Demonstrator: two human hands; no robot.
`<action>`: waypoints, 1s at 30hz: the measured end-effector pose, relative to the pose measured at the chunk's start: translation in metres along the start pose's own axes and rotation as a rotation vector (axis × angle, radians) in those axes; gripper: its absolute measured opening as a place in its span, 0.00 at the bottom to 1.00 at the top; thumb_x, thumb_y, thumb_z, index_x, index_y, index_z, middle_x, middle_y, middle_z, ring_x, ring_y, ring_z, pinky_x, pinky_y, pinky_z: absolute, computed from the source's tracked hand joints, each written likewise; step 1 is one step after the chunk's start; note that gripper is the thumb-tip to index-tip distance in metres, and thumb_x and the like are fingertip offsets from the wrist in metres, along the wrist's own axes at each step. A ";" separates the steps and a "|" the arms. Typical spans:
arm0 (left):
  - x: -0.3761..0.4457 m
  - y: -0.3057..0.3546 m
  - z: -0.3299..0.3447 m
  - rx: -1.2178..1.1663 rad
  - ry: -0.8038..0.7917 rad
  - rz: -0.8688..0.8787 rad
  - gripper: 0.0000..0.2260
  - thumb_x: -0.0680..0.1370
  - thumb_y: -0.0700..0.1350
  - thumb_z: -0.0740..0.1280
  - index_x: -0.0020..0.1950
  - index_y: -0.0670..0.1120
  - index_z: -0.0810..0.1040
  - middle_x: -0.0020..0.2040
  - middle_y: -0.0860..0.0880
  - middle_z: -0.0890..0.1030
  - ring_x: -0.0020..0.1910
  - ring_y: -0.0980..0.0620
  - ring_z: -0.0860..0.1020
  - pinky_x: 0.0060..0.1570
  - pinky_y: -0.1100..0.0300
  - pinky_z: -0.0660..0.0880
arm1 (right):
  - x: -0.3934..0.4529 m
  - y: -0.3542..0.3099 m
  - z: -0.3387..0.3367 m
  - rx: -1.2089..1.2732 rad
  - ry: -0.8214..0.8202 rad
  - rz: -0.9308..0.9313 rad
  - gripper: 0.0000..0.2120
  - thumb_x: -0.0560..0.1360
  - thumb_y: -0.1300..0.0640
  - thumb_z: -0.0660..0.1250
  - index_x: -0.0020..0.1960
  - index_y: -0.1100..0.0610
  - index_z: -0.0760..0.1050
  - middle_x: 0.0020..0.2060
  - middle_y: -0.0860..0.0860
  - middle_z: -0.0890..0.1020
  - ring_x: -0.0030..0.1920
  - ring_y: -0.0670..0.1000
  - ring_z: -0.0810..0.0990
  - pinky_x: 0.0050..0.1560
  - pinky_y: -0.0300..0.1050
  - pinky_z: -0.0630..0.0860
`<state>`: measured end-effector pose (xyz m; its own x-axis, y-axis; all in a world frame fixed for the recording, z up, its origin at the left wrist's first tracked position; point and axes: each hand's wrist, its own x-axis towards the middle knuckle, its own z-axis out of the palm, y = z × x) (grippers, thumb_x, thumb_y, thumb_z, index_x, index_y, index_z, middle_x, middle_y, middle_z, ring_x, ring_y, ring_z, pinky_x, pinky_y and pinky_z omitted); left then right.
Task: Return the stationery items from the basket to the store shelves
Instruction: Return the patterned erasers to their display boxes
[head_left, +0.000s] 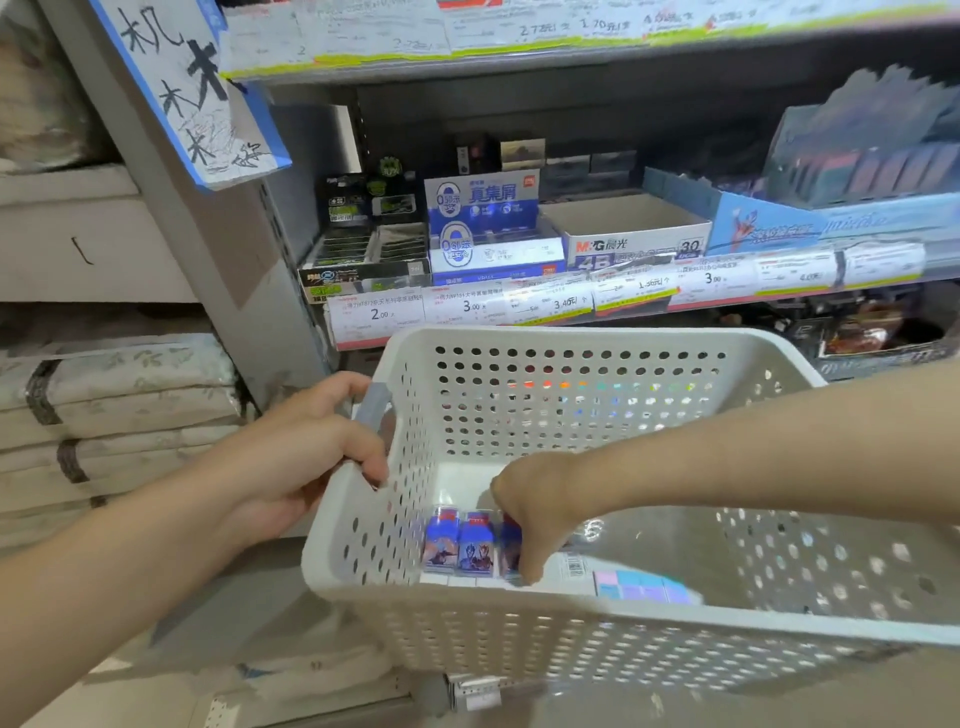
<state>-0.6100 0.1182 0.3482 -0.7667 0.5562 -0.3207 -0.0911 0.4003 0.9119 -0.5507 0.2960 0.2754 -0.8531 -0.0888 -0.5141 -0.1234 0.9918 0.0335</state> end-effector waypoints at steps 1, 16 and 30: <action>0.001 0.001 0.003 0.001 -0.005 0.004 0.21 0.67 0.24 0.62 0.49 0.48 0.75 0.49 0.34 0.80 0.49 0.32 0.79 0.48 0.40 0.78 | -0.004 0.004 0.000 0.012 0.011 -0.002 0.12 0.67 0.48 0.73 0.34 0.55 0.74 0.25 0.48 0.70 0.27 0.49 0.68 0.29 0.39 0.65; 0.008 0.039 0.087 0.046 0.037 0.009 0.27 0.51 0.33 0.66 0.48 0.50 0.77 0.43 0.36 0.81 0.43 0.34 0.80 0.51 0.33 0.71 | -0.048 0.104 0.013 -0.046 -0.009 0.014 0.17 0.65 0.45 0.72 0.50 0.53 0.79 0.43 0.52 0.84 0.40 0.53 0.78 0.38 0.41 0.72; 0.020 0.053 0.164 -0.015 0.044 -0.012 0.26 0.54 0.32 0.65 0.50 0.47 0.75 0.34 0.41 0.80 0.32 0.41 0.80 0.33 0.52 0.77 | -0.105 0.199 0.004 0.392 0.018 -0.119 0.08 0.69 0.63 0.73 0.43 0.60 0.73 0.33 0.51 0.78 0.29 0.47 0.76 0.28 0.35 0.73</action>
<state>-0.5257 0.2704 0.3483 -0.7929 0.5184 -0.3202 -0.1097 0.3955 0.9119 -0.4835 0.5035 0.3325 -0.8534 -0.2034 -0.4799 -0.0224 0.9342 -0.3562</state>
